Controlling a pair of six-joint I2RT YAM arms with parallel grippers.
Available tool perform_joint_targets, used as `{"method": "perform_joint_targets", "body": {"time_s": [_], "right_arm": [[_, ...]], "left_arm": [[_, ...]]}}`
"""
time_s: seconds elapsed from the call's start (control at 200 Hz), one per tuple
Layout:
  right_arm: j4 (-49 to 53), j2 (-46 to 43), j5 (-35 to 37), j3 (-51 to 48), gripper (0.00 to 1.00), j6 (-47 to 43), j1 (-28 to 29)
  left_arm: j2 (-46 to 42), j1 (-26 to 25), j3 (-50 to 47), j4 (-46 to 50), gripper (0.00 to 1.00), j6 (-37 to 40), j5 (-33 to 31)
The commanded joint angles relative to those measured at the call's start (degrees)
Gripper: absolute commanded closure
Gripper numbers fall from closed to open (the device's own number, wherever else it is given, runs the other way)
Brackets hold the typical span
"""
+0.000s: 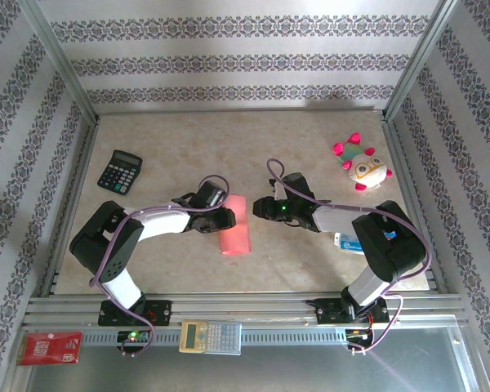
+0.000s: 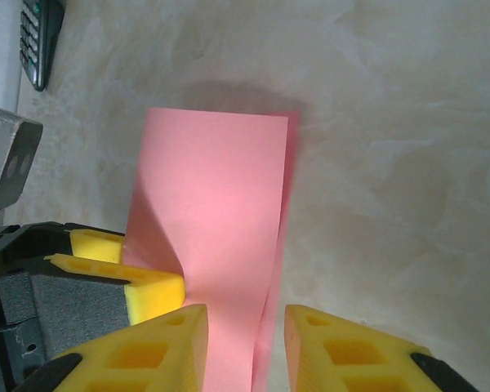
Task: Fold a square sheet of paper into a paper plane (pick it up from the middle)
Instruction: First fold in half a square sheet of paper at the center of the table.
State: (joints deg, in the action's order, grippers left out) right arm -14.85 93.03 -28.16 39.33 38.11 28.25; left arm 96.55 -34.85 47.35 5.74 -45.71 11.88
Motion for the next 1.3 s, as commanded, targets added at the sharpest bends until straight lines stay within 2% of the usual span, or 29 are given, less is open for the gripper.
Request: {"method": "perform_joint_targets", "body": {"time_s": [0.0,0.38,0.59,0.719,1.044,1.124,1.294], "right_arm": [[-0.71,-1.54,-1.42,-1.35,0.69,-1.06,-1.04],[-2.02,-2.73,-3.36,-3.38,0.69,-0.69,-3.38],[-3.49,-2.68,-4.44,-4.34,0.69,0.48,-3.73],[-3.69,-2.95,-4.62,-4.92,0.69,0.65,-4.02],[-4.94,-2.79,-6.01,-5.71,0.71,2.54,-4.61],[-5.34,-2.33,-6.75,-5.83,0.75,4.49,-3.47],[-1.57,-1.57,-3.4,-5.41,0.8,7.42,0.77]], "left_arm": [[5.44,-0.26,-1.44,5.1,0.56,-1.4,-13.23],[6.02,-2.92,1.02,10.24,0.54,-2.54,-21.55],[7.23,-5.09,3.16,12.9,0.47,-4.68,-27.08],[7.69,-6.01,4.49,14.63,0.46,-4.99,-29.01],[7.67,-6.55,4.51,13.57,0.43,-6.57,-26.83],[7.7,-6.55,5.02,13.09,0.44,-6.84,-25.67],[7.35,-6.57,4.78,11.57,0.5,-7.52,-23.54]]}}
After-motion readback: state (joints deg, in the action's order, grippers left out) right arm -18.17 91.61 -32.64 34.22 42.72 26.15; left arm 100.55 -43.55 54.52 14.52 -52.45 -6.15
